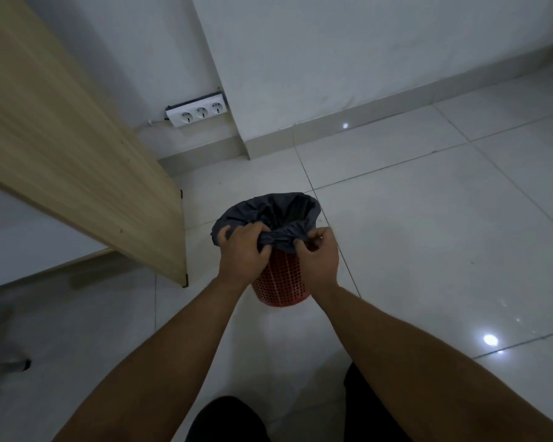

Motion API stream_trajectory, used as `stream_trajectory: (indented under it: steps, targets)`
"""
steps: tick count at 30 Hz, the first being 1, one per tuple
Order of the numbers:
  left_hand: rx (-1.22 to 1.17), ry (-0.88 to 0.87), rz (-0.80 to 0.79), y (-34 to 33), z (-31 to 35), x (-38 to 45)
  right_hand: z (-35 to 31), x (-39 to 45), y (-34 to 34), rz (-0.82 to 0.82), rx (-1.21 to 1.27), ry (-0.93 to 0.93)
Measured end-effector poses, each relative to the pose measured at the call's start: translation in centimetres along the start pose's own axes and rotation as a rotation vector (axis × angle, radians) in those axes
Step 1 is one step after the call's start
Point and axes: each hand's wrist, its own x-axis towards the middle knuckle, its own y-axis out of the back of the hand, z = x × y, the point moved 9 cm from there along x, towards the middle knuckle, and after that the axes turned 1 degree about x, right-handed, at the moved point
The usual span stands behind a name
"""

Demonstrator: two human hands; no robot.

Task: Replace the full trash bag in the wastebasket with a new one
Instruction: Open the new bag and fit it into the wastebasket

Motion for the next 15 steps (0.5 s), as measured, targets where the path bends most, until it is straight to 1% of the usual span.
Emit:
stream_trajectory:
  steps: [1, 3, 5, 7, 9, 10, 11, 12, 14, 15]
  targets:
    - [0.003, 0.004, -0.009, -0.1, 0.1, 0.0, 0.6, 0.1, -0.4, -0.024, 0.08, -0.065]
    - [-0.022, -0.005, -0.066, -0.5, 0.4, 0.0, 2.1, 0.1, -1.4, -0.053, 0.299, -0.255]
    - [-0.042, -0.069, -0.149, -1.1, 1.1, -0.2, 3.0, -0.3, -2.7, -0.076, 0.493, -0.443]
    - [-0.005, -0.135, -0.199, -1.4, 1.7, -0.3, 2.9, -0.8, -3.6, -0.087, 0.613, -0.57]
    - [0.0, -0.164, -0.208, -1.4, 1.9, 0.1, 3.2, -0.8, -3.8, -0.031, 0.676, -0.668]
    - [-0.028, -0.166, -0.203, -1.3, 1.9, 0.4, 3.4, -0.9, -3.8, 0.011, 0.666, -0.697]
    - [-0.074, -0.16, -0.19, -1.1, 2.0, 0.6, 3.7, -0.7, -3.6, 0.054, 0.619, -0.678]
    - [-0.121, -0.152, -0.175, -0.9, 2.0, 0.9, 3.5, -0.2, -3.0, 0.103, 0.499, -0.592]
    - [-0.164, -0.132, -0.154, -0.9, 2.0, 1.1, 1.4, 0.7, -1.5, 0.185, 0.139, -0.27]
    - [-0.158, -0.119, -0.15, -0.9, 2.0, 1.2, 0.2, 1.0, -1.2, 0.189, -0.011, -0.11]
